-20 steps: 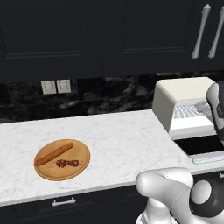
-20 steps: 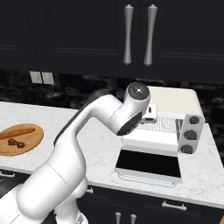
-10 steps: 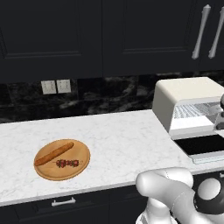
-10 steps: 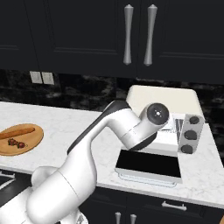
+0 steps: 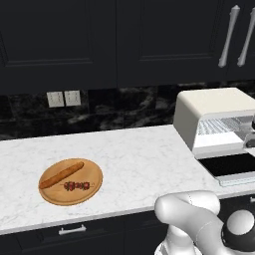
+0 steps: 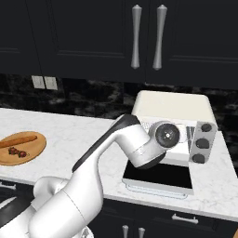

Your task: Pick up the kebab skewer and baguette bread, and place them inside the toaster oven. Close the toaster oven door and start by setting the timer.

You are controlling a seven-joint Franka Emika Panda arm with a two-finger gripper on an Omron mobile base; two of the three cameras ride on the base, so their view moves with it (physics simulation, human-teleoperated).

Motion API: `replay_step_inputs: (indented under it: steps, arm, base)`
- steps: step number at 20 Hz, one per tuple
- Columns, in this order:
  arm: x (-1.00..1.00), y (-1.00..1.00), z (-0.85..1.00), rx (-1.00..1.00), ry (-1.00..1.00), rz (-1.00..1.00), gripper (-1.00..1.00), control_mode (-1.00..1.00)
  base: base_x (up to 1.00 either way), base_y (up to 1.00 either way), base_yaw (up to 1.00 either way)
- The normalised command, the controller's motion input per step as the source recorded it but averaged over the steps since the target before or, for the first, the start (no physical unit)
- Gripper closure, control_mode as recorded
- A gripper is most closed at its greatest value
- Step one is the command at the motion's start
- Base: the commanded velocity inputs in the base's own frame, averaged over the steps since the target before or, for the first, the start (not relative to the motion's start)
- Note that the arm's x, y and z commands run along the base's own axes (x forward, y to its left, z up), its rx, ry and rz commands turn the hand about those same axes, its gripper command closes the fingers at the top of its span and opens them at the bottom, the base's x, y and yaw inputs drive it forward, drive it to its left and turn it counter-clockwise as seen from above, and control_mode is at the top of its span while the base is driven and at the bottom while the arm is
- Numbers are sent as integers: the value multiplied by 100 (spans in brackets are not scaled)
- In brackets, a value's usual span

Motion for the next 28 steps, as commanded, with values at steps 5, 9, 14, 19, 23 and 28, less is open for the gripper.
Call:
replay_step_inputs:
  steps: [5, 9, 14, 19, 23, 28]
  arm:
    - [13, -5, -21, -1, -8, -15, -100, -100]
    - [3, -11, -44, 0, -7, -7, -100, -100]
    - [2, -6, -55, 0, -2, -3, -100, -100]
    - [9, -8, -25, 0, 0, 0, -100, -100]
    - [25, -12, -24, 0, 0, 0, -100, -100]
    - [23, -8, -22, 0, 0, 0, -100, -100]
  base:
    - [0, 0, 0]
    - [0, 0, 0]
    - [0, 0, 0]
    - [0, 0, 0]
    - [0, 0, 0]
    - [0, 0, 0]
